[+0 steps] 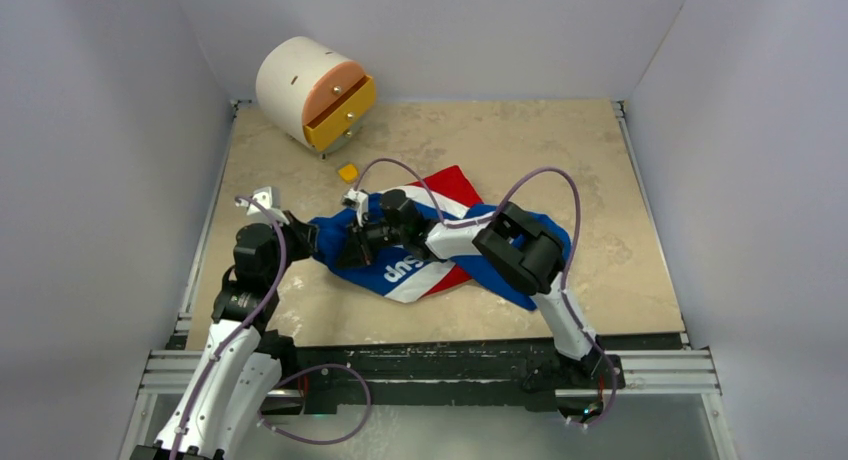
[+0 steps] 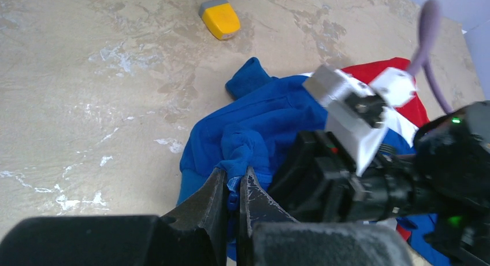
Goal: Zip up the jacket
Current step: Pick up the zipper from the jacket.
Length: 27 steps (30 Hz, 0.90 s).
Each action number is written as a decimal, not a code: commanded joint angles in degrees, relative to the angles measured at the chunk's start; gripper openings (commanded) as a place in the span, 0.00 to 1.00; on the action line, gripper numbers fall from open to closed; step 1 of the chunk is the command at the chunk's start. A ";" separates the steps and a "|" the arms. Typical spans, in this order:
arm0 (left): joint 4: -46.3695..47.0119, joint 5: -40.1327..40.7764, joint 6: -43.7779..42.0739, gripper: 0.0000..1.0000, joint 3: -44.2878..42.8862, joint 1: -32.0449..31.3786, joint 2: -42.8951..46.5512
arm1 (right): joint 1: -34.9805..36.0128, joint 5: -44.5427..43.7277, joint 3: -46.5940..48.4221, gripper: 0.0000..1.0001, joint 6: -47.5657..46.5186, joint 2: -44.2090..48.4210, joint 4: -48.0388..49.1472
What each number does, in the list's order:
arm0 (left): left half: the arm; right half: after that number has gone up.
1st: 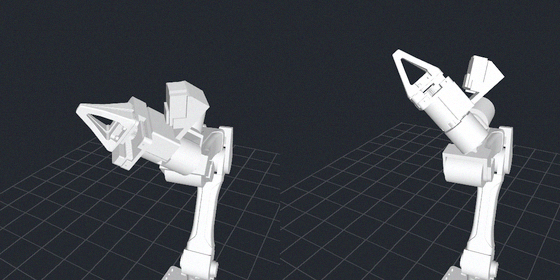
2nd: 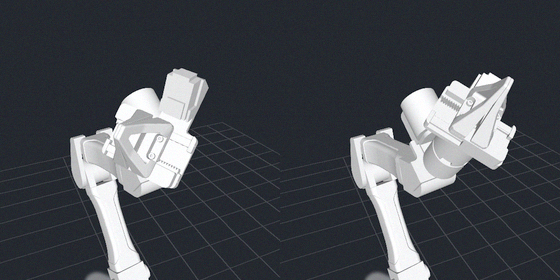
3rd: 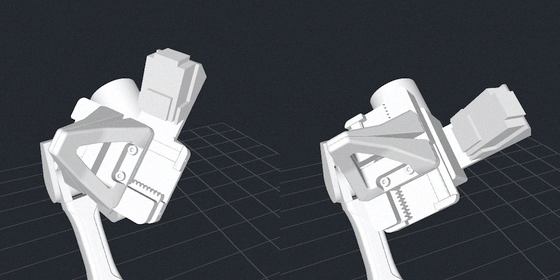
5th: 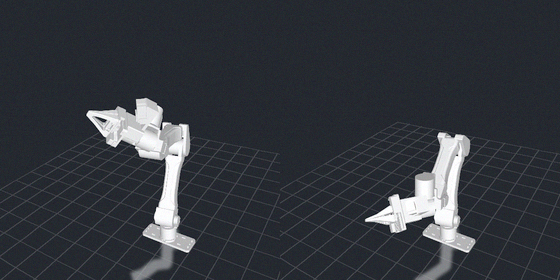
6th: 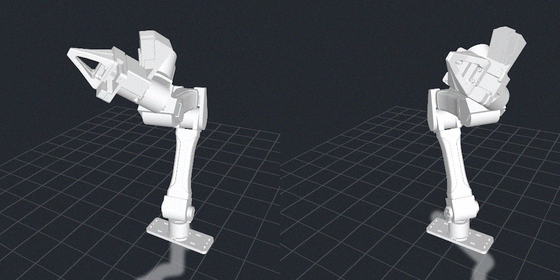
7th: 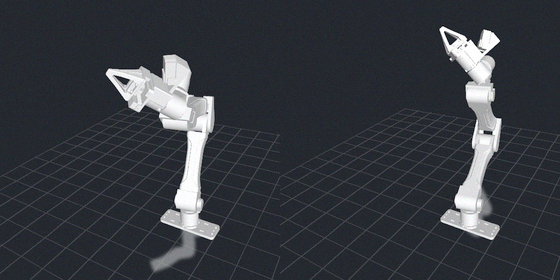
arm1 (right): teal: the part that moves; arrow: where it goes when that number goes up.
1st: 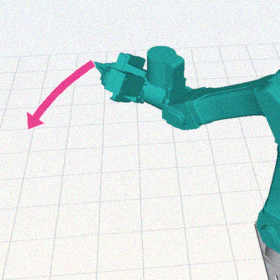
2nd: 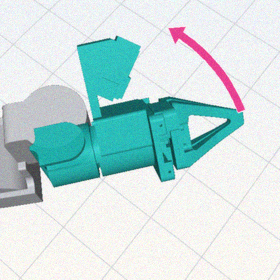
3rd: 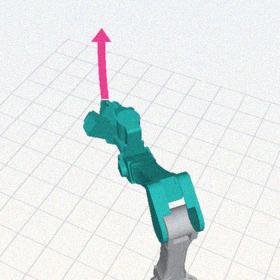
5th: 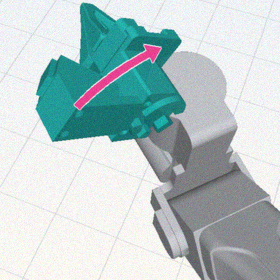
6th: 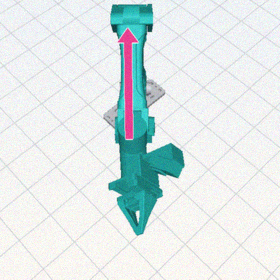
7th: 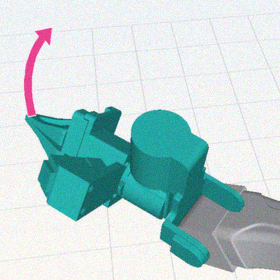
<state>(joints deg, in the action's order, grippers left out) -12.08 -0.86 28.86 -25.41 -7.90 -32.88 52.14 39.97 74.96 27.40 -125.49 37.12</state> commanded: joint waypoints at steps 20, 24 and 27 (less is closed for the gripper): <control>2.42 -2.91 -0.47 0.00 -1.57 0.25 -0.16 | 0.23 -27.54 -13.54 0.47 -8.87 26.03 -18.81; 2.15 -3.33 -0.48 0.00 -1.75 0.25 0.44 | 0.24 -29.56 -10.49 0.34 -8.51 22.01 -21.93; 1.91 -3.31 -0.52 0.00 -1.75 0.25 0.41 | 0.18 -28.01 -8.00 0.25 -9.41 18.87 -21.80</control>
<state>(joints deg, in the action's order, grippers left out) -11.66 -3.03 28.86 -25.41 -7.88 -32.99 52.38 14.70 62.85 18.79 -104.29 18.96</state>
